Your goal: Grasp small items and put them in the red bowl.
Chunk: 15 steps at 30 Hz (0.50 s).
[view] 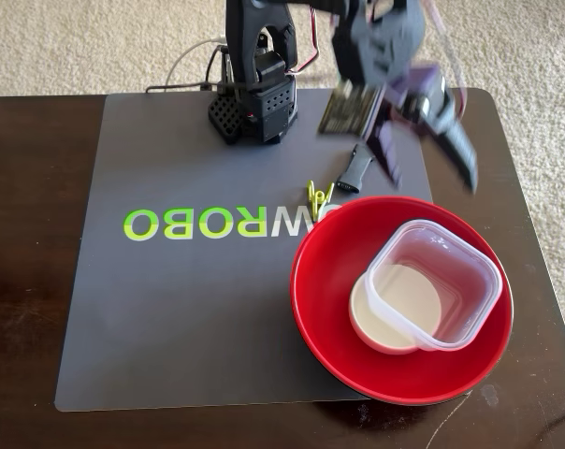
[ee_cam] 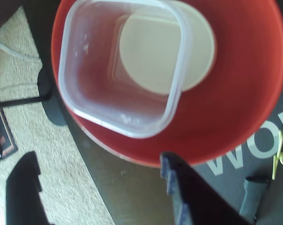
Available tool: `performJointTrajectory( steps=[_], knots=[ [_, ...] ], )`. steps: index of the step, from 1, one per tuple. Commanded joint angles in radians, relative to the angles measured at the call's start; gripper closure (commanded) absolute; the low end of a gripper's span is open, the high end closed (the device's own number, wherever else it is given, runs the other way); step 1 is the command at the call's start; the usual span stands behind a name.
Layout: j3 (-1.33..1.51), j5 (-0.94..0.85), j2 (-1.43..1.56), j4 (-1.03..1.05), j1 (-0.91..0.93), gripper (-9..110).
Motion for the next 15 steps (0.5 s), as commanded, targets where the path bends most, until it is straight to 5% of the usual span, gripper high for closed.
performJointTrajectory(
  steps=[1,10,15],
  knots=[
    [0.094,0.075,0.163,0.075,-0.072,67],
    [0.71,0.282,0.572,0.156,-0.077,69],
    [0.75,0.377,0.42,0.12,-0.002,69]
  ],
)
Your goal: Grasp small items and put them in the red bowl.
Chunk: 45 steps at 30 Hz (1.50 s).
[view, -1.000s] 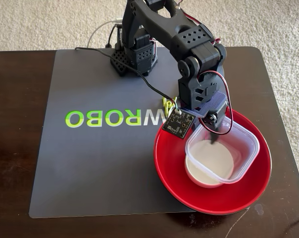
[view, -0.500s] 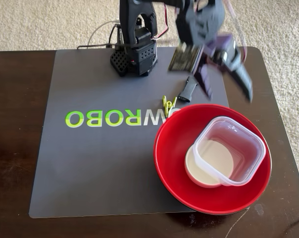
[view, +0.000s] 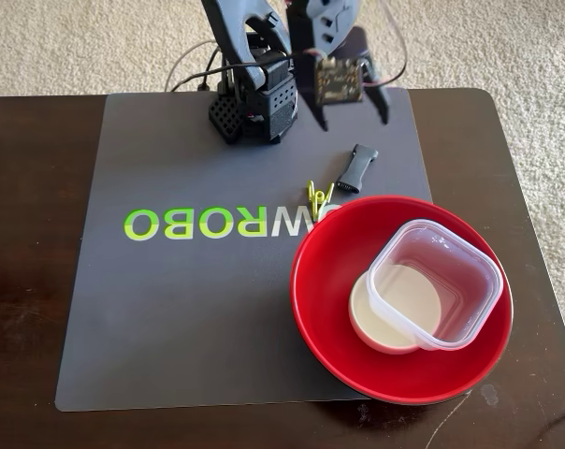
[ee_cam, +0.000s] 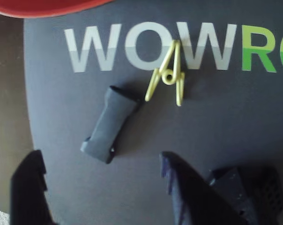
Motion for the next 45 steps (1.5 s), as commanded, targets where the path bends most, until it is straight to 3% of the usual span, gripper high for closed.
performJointTrajectory(
  steps=[1,4,8,13,18,38,45],
  knots=[
    [0.051,0.067,-0.092,-0.071,0.046,70],
    [0.072,0.08,-0.224,-0.181,0.061,70],
    [0.087,-0.048,-0.38,-0.29,-0.015,70],
    [0.144,-0.265,-0.347,-0.382,-0.224,70],
    [0.219,-0.321,-0.296,-0.42,-0.359,71],
    [0.325,-0.307,-0.52,-0.614,-0.272,73],
    [0.324,-0.31,-0.545,-0.634,-0.278,101]
  ],
)
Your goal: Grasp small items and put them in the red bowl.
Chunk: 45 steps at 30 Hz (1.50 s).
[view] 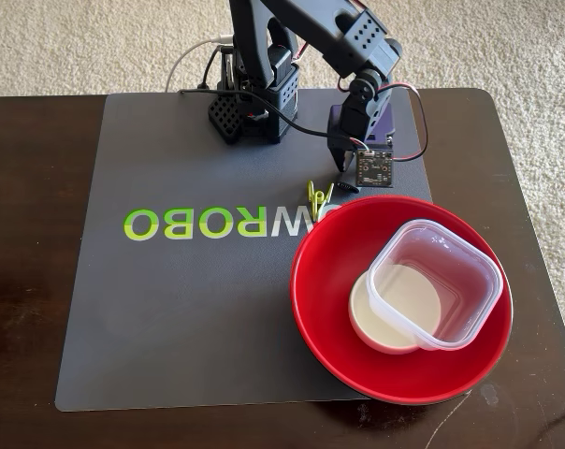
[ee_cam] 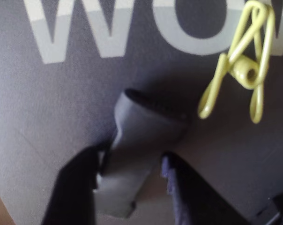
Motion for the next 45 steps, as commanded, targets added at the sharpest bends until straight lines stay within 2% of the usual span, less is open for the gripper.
performJointTrajectory(
  steps=[1,12,19,22,29,33,37,41,45],
  knots=[
    [0.006,0.003,-0.009,-0.002,0.015,101],
    [-0.118,0.02,0.195,0.031,0.018,101],
    [-0.448,-0.005,0.23,0.114,0.075,101],
    [-0.67,-0.049,0.161,0.183,0.149,101],
    [-0.999,-0.124,-0.048,0.204,0.497,101],
    [-1.008,-0.127,-0.158,0.21,0.612,101],
    [-0.916,-0.118,-0.149,0.215,0.646,101],
    [-0.887,-0.11,-0.152,0.204,0.657,77],
    [-0.897,-0.109,-0.175,0.202,0.666,71]
  ],
)
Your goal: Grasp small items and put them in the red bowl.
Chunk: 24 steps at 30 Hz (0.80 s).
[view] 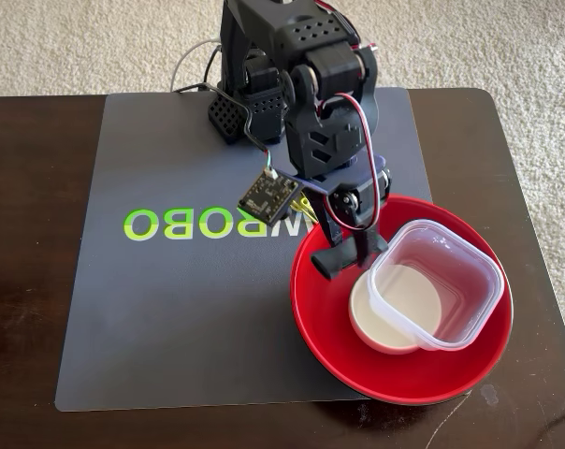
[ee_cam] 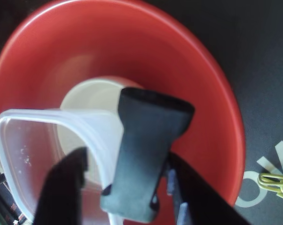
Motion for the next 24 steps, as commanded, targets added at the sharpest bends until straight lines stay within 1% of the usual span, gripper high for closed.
performJointTrajectory(
  steps=[1,4,10,18,24],
  knots=[
    [-0.012,0.008,-0.002,-0.008,0.026,68],
    [-0.012,0.005,-0.009,-0.008,0.026,58],
    [-0.002,-0.018,0.055,-0.008,0.015,47],
    [0.025,-0.003,0.225,0.005,-0.023,46],
    [0.054,0.014,0.19,0.044,-0.006,46]
  ],
)
